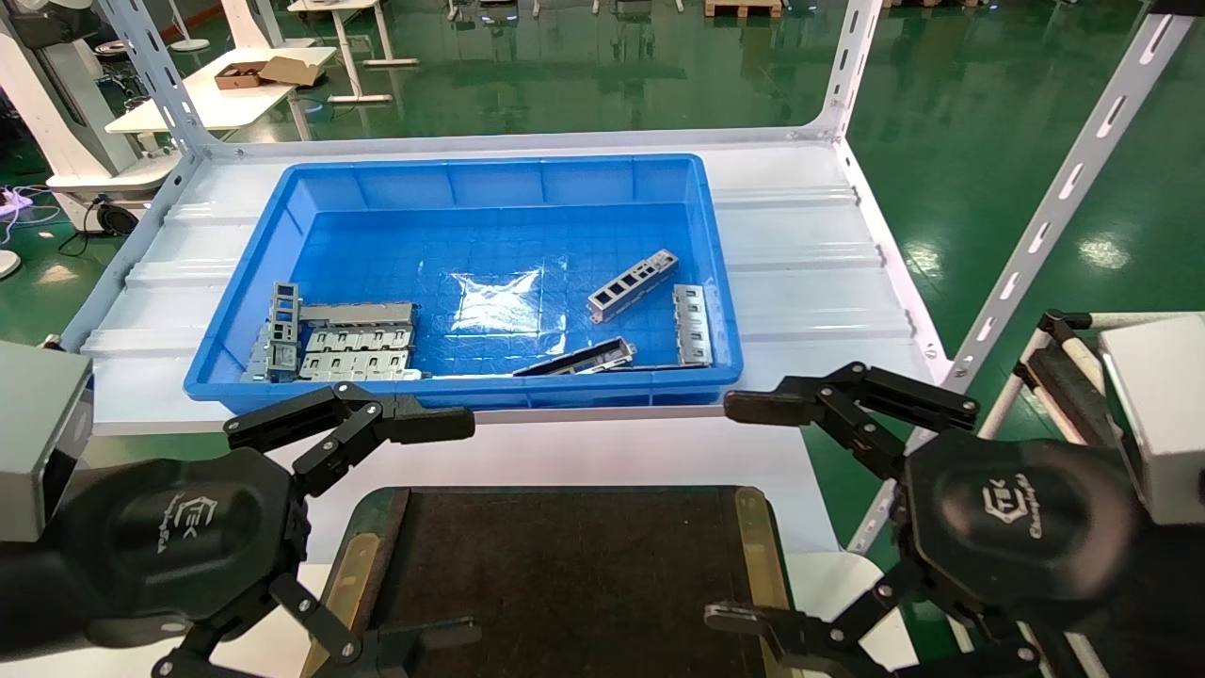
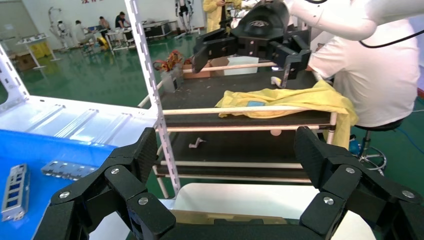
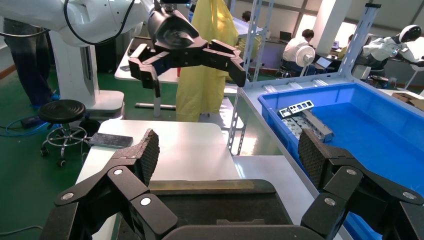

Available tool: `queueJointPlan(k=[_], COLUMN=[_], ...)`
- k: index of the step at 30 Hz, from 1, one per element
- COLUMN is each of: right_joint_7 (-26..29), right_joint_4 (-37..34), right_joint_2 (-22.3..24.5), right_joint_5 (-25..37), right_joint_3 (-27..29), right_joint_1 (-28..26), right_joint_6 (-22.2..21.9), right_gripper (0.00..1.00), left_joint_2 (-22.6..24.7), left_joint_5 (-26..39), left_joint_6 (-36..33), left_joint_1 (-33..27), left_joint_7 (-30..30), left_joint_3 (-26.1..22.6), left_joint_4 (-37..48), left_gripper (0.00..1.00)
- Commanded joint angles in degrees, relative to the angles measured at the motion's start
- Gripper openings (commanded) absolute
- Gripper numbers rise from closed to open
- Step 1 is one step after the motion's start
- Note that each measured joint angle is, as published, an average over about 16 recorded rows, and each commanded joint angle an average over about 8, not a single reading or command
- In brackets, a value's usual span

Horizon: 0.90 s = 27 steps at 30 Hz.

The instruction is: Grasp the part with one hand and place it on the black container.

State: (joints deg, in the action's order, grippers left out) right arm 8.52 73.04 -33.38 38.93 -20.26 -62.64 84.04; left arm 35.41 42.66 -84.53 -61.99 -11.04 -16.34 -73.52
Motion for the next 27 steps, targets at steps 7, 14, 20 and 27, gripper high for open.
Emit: queueJointPlan(k=[7, 14, 20, 27], right_joint_7=[0.0, 0.0, 0.0, 0.0], right_joint_4=[0.0, 0.0, 0.0, 0.0], right_joint_2=[0.0, 0.0, 0.0, 0.0], right_joint_5=[0.0, 0.0, 0.0, 0.0], right_joint_3=[0.0, 0.0, 0.0, 0.0], right_joint_1=[0.0, 0.0, 0.0, 0.0], right_joint_6=[0.0, 0.0, 0.0, 0.0], right_gripper=[1.0, 1.0, 1.0, 1.0], left_joint_2=[1.2, 3.9, 8.0, 14.1], left_joint_5=[2.2, 5.5, 9.4, 15.1], left_joint_6=[2.1, 3.7, 5.0, 7.4], left_joint_1=[-1.3, -4.1, -8.3, -14.6], left_joint_7=[-0.5, 0.8, 1.7, 3.9], left_joint_3=[-0.8, -2.1, -4.1, -7.0], left_joint_4=[0.2, 2.8, 8.2, 17.4], left_gripper=[1.0, 1.0, 1.0, 1.0])
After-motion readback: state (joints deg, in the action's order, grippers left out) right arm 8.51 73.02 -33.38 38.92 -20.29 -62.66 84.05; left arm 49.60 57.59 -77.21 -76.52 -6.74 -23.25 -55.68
